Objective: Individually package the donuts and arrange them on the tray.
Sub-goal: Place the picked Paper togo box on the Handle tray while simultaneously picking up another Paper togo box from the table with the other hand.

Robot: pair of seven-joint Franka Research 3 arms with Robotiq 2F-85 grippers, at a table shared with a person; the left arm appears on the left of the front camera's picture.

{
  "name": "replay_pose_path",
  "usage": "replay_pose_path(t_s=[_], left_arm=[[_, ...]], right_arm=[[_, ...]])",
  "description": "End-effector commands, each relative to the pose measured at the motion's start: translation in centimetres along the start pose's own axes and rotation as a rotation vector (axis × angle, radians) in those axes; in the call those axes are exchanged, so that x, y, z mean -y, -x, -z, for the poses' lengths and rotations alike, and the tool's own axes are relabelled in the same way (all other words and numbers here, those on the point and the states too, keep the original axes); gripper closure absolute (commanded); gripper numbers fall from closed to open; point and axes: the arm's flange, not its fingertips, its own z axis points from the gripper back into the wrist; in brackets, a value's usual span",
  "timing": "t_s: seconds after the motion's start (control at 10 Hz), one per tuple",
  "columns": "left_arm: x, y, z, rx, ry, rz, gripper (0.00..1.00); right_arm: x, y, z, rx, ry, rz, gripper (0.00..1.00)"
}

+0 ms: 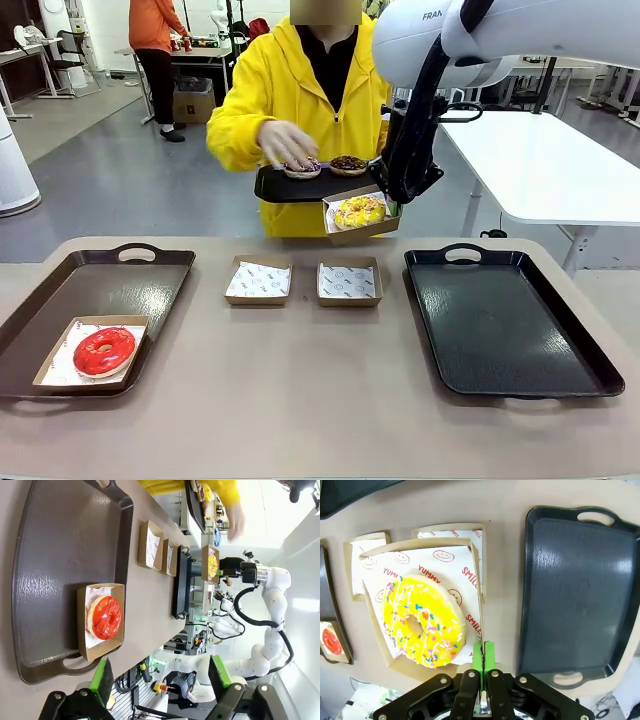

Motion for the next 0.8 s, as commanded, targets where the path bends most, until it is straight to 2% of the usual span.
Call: replay_pose_path(t_s=[0.0, 0.7], left_arm=[[0.14, 0.27, -0.14, 0.002, 0.007, 0.001, 0.0], [0.0, 0.0, 0.0, 0.0, 0.0, 0.0, 0.0]], right_arm=[[0.13, 0.11, -0.13, 0.002, 0.0, 0.001, 1.0], [0.0, 0.0, 0.0, 0.0, 0.0, 0.0, 0.99]])
